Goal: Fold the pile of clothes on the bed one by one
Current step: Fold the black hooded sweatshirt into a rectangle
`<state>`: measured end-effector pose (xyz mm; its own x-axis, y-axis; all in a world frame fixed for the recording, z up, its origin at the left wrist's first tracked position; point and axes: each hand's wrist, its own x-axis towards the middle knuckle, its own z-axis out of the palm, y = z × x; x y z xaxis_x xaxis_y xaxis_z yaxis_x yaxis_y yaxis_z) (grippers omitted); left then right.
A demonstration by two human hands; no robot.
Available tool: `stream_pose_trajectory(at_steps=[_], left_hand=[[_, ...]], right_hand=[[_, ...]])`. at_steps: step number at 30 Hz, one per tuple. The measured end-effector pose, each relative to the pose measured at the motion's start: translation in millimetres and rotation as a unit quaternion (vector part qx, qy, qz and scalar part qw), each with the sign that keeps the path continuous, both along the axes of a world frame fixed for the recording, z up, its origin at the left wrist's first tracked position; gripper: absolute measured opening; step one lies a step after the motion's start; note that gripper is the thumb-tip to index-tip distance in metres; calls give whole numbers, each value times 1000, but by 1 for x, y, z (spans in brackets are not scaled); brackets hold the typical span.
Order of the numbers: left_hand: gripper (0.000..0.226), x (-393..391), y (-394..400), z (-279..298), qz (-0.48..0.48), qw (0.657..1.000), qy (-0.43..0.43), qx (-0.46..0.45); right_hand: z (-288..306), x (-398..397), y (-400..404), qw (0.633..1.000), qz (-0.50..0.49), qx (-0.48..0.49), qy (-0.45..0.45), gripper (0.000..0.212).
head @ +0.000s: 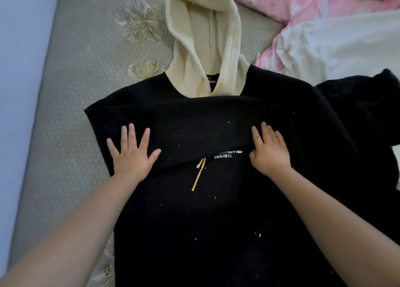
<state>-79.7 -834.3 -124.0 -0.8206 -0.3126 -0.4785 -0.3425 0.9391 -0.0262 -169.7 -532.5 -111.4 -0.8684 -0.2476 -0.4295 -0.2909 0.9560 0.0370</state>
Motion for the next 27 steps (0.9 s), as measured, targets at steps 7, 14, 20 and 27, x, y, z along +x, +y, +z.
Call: stream_pose_trajectory(at_steps=[7,14,20,27], left_hand=[[65,7,21,12,-156,987,21,43],[74,24,18,17,-205,977,-52,7],[79,16,49,41,-153,980,-131,-1],[62,31,173,45,-251,955,84,133]], right_hand=[[27,-12,15,976,61,-59,202,26],[25,39,39,991,71,-27,114,42],[30,48,32,991,-9,-106,77,38],[58,162,145,928,-185,-204,250,28]])
